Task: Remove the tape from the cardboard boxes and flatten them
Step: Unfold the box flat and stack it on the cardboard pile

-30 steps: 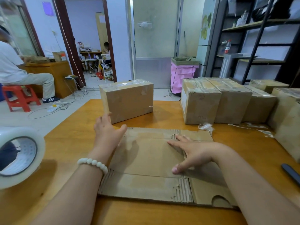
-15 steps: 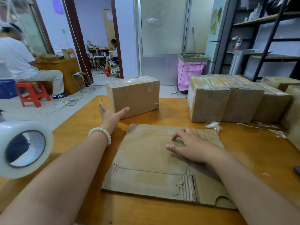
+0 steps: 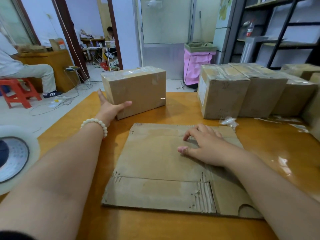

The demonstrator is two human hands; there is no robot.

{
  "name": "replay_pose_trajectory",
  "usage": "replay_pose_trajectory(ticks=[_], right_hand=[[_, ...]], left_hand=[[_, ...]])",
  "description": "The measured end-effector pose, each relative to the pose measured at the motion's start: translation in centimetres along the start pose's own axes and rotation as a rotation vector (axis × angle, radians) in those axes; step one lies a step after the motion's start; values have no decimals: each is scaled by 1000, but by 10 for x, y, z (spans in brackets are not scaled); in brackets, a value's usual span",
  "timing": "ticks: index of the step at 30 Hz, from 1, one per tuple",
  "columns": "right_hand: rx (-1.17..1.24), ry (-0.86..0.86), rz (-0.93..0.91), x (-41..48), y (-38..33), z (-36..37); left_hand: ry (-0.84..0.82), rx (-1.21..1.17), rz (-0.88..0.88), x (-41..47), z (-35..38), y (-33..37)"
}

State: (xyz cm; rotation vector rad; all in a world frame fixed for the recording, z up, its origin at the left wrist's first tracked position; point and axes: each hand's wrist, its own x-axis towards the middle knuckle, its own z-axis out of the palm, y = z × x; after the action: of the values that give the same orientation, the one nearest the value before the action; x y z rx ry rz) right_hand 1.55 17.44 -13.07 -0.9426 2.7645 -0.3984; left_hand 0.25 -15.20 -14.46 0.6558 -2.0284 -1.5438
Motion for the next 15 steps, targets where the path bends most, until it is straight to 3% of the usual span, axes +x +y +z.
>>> replay_pose_trajectory(ticks=[7,15], right_hand=[[-17,4,2,1,2,1],[-28,30,-2,3,3,4]], left_hand=[[0,-19,18,3,-4,-4],[162,135,201,-31,-3,-3]])
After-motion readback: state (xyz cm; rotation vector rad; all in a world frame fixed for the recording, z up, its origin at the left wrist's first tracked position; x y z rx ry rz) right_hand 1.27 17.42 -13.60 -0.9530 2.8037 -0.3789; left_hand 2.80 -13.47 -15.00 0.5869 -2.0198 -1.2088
